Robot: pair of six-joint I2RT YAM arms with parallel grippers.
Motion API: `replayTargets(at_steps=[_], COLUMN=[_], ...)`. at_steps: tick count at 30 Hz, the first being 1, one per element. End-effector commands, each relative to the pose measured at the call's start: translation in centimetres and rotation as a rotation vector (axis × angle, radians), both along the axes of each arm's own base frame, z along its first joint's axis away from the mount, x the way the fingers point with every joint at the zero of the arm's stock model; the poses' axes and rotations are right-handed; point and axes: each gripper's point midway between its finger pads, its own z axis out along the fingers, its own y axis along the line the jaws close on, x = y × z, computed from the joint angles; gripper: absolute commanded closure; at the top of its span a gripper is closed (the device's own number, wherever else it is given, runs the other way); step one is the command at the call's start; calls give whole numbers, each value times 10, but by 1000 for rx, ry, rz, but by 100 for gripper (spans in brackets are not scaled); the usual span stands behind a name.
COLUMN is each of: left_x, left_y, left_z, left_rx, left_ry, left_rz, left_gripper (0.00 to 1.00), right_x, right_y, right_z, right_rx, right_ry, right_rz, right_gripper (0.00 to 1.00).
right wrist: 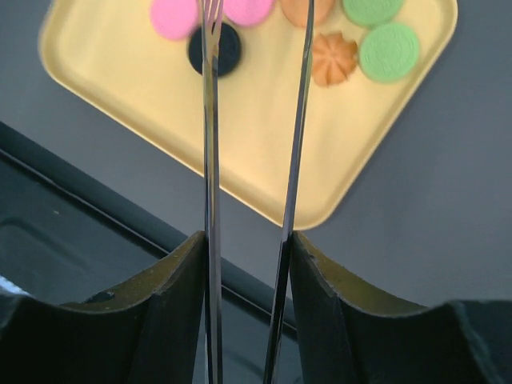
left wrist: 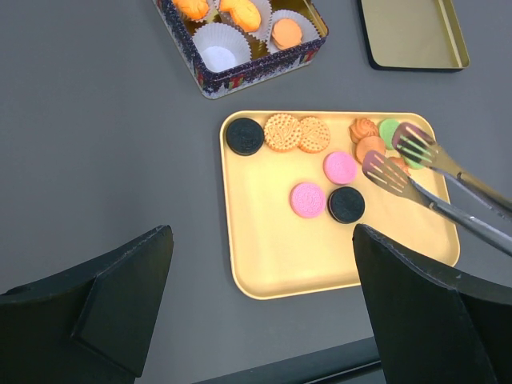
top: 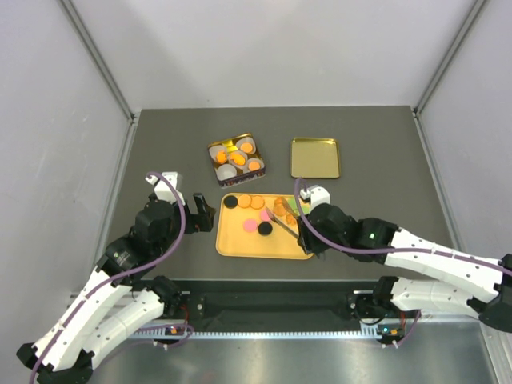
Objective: Pack the cookies
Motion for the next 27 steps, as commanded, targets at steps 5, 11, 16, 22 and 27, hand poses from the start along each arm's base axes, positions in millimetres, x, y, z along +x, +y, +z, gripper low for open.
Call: replayTargets(at_steps=[5,11,16,22,27], left_x=[2,2,2,2,2], left_y=[-2,-1,-1,-1,-1], left_z=[3,3,3,3,3], left_rx=[-5,-6,-6,-5,-5], left_ry=[-11,-13,-13,-12,-12], left_rz=[-3,1,1,1,1], left_gripper=[1,1,1,1,1], right_x=[-9,-17,-21,-27,-32], right_y=[-5,9,11,20,29], right_z=[-14,-6,-3,-2,-2], right_rx=[14,39,57,66,60], right_ry=[21,10,8,12,12], right_rz=[-38,-18,-22,-3,15], right_gripper=[57,57,58,57,57])
